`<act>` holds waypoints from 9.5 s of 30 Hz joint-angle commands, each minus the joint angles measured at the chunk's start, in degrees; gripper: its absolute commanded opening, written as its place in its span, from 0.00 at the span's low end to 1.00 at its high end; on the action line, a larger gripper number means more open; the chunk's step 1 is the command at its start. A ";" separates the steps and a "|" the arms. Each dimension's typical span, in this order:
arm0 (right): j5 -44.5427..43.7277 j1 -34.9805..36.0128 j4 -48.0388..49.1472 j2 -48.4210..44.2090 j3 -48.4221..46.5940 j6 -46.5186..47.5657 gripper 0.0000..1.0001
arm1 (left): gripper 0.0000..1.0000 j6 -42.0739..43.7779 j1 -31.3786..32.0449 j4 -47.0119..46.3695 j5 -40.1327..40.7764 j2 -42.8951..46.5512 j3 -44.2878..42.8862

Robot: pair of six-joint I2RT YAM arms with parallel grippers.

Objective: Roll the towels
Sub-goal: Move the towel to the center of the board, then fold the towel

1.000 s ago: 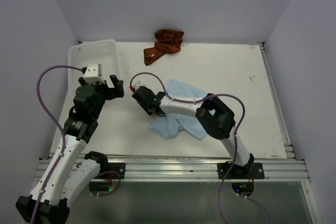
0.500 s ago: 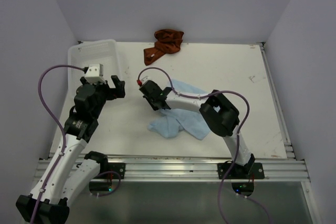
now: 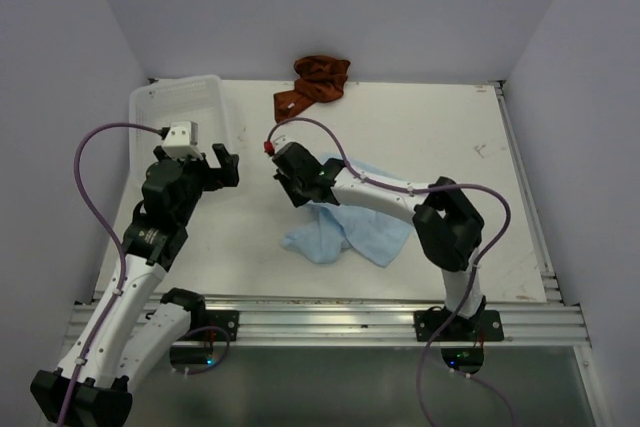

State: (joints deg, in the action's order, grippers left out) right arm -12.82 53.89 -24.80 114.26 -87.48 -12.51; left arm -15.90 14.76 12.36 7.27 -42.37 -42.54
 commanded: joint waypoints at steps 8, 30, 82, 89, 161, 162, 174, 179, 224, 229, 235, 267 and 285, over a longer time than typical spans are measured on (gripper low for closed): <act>-2.20 -3.69 0.63 -17.82 4.49 -4.71 0.00 | 1.00 0.08 -0.17 -2.69 -6.98 -2.18 -0.70; -16.63 -33.58 -9.39 -61.00 38.79 -11.57 0.00 | 0.79 -12.13 10.01 -6.82 -20.46 -17.58 5.80; -3.09 -40.27 -7.28 -58.18 32.83 -12.54 0.00 | 0.00 -12.75 26.19 -13.45 3.42 -13.98 10.57; -7.21 -40.44 -12.46 -56.60 21.40 -9.99 0.00 | 0.00 -11.52 26.19 0.29 16.37 -8.00 -2.88; -7.05 -41.23 -7.90 -54.67 33.52 -8.58 0.00 | 0.56 -17.94 37.61 -7.71 1.52 -12.47 22.50; -7.04 -41.23 -7.90 -54.67 33.52 -8.49 0.00 | 0.56 -18.63 38.31 -7.18 2.39 -12.91 22.68; -7.22 -41.23 -7.81 -54.93 33.87 -8.23 0.00 | 0.55 -17.33 43.16 -8.58 12.33 -14.75 23.48; -7.31 -41.32 -7.90 -54.84 33.69 -8.14 0.00 | 0.52 -16.53 43.42 -9.72 13.30 -17.65 22.51; -5.90 -41.76 -6.75 -53.35 34.22 -7.96 0.00 | 0.00 -16.79 47.20 -4.72 22.08 -24.34 15.31; -6.16 -41.85 -7.72 -53.70 32.91 -7.88 0.00 | 0.00 -17.76 47.20 1.42 28.14 -23.64 10.21; -7.40 -42.02 -9.30 -54.58 29.75 -7.79 0.00 | 0.00 -17.86 43.61 4.79 30.45 -20.48 5.19; 1.57 -59.25 -14.57 -46.58 -5.42 -6.12 0.00 | 0.00 -2.29 4.66 16.11 19.27 -19.43 -29.70; -5.90 -59.25 -30.66 -59.50 -8.23 -6.29 0.00 | 0.00 -9.15 4.66 27.97 19.89 1.14 -26.71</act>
State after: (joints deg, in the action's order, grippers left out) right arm -15.51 -4.95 -50.92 55.24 -94.08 -18.87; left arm -23.31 19.90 36.99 25.98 -42.65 -69.08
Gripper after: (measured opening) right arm 0.027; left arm 0.016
